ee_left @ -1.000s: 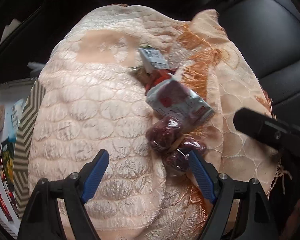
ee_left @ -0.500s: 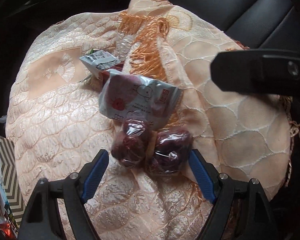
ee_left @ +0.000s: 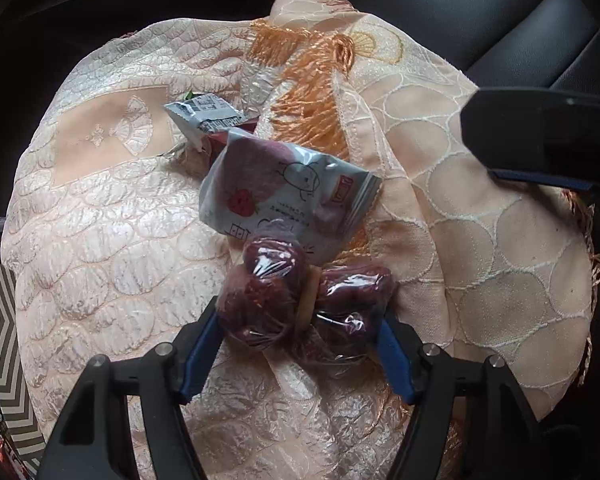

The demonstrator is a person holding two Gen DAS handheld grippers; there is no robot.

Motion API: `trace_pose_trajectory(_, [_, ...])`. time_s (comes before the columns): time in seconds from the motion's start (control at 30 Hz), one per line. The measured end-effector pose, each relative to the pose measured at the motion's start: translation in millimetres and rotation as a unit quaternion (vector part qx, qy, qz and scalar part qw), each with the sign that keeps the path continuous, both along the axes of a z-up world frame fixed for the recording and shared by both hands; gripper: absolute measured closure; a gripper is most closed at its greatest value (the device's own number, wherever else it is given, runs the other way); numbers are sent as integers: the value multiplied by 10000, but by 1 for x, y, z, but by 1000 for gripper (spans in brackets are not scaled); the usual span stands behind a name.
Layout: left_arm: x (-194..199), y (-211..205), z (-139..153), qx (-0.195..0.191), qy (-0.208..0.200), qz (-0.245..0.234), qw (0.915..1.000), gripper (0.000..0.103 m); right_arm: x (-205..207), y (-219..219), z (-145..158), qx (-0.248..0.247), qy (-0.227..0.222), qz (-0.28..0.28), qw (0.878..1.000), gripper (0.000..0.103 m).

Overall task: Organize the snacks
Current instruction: 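Grasp the red dates bag with the left tool while the right tool grasps the pink-white cake packet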

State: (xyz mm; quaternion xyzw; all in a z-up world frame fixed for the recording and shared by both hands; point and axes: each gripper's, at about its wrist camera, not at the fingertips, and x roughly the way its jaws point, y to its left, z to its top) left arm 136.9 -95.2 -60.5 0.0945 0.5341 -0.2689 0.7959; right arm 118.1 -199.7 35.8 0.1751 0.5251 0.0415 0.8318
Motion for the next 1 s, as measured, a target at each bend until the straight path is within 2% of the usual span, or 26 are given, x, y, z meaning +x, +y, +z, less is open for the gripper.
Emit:
trace_pose_trajectory(0.13, [-5, 19, 11, -123, -24, 291, 9995, 31, 3, 14, 2, -307, -98, 318, 9990, 53])
trace_pose_trajectory(0.27, [-16, 37, 20, -38, -94, 453, 9989, 31, 14, 40, -3, -929, -108, 865, 9919, 53])
trace_pose_trajectory(0.37, [-21, 54, 21, -52, -26, 640, 9979, 31, 25, 63, -13, -1535, -7, 1244, 9803, 52])
trace_pose_trajectory(0.47, [-26, 68, 20, -98, 38, 797, 9968, 31, 36, 79, -24, -1795, 113, 1475, 9726, 48])
trace_pose_trajectory(0.73, [-36, 88, 30, -133, -77, 1036, 9945, 31, 54, 108, -57, -2773, 427, 1871, 9414, 48])
trace_pose_trajectory(0.8, [-35, 89, 30, -154, -93, 1084, 9939, 31, 55, 109, -64, -2881, 435, 1921, 9371, 48])
trace_pose_trajectory(0.83, [-37, 90, 31, -149, -107, 1104, 9937, 31, 55, 108, -66, -2908, 425, 1923, 9363, 54])
trace_pose_trajectory(0.87, [-38, 92, 32, -134, -126, 1137, 9933, 31, 54, 108, -66, -2910, 409, 1926, 9362, 65])
trace_pose_trajectory(0.9, [-39, 93, 33, -119, -152, 1163, 9930, 31, 53, 106, -66, -2875, 398, 1926, 9374, 68])
trace_pose_trajectory(0.97, [-41, 96, 37, -129, -196, 1199, 9925, 31, 50, 103, -63, -2803, 348, 1891, 9405, 94])
trace_pose_trajectory(1.0, [-42, 98, 39, -156, -209, 1227, 9921, 31, 47, 101, -60, -2760, 310, 1862, 9424, 94])
